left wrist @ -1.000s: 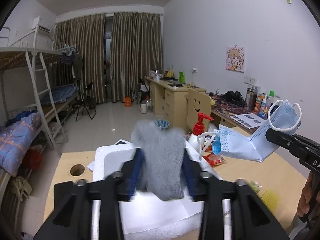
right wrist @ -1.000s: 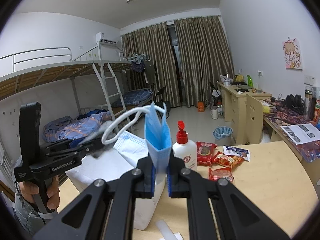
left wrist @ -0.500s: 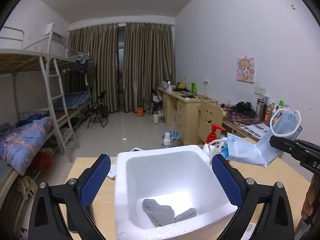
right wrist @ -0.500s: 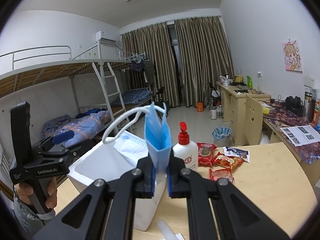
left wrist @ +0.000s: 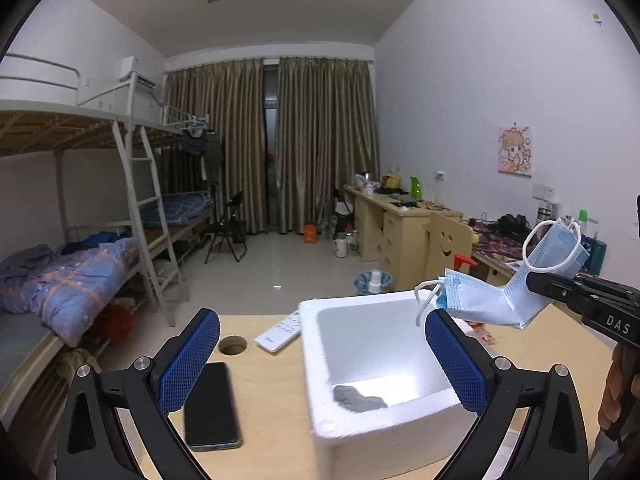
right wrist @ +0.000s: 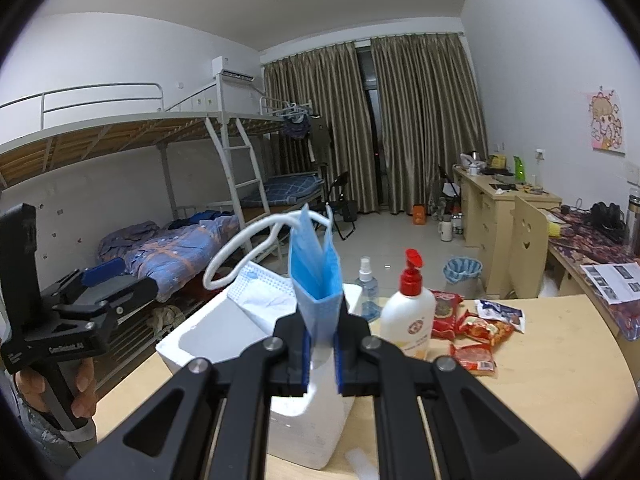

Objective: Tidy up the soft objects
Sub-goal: 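Lower the blue mask into the foam box and open the right tool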

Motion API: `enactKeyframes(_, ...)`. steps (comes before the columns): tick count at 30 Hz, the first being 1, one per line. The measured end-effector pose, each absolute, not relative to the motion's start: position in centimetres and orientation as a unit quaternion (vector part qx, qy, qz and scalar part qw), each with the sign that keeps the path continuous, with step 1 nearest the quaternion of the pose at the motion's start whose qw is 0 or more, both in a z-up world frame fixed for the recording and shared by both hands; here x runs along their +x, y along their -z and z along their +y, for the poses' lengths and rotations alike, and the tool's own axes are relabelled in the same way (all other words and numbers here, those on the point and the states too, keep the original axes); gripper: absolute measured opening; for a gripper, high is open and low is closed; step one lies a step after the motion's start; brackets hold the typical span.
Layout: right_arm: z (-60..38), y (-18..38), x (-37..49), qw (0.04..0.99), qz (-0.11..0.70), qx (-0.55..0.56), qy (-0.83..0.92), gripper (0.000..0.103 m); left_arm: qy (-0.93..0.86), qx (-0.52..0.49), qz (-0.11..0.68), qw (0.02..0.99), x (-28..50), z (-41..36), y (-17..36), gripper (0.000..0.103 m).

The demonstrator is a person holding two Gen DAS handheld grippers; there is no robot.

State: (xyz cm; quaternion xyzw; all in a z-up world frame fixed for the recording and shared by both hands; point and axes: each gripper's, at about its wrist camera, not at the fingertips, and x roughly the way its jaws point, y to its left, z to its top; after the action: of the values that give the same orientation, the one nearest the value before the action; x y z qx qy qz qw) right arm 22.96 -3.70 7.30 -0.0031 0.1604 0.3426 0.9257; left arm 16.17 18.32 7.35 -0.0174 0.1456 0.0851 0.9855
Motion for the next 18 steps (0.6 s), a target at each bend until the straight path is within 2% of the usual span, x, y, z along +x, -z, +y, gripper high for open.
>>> enactKeyframes(18,0.5,-7.3,23.2,0.913,0.171,-0.023,-0.371,0.012,-0.126,-0.020,0.143,0.982,12.4,20.8,-7.2,0.103)
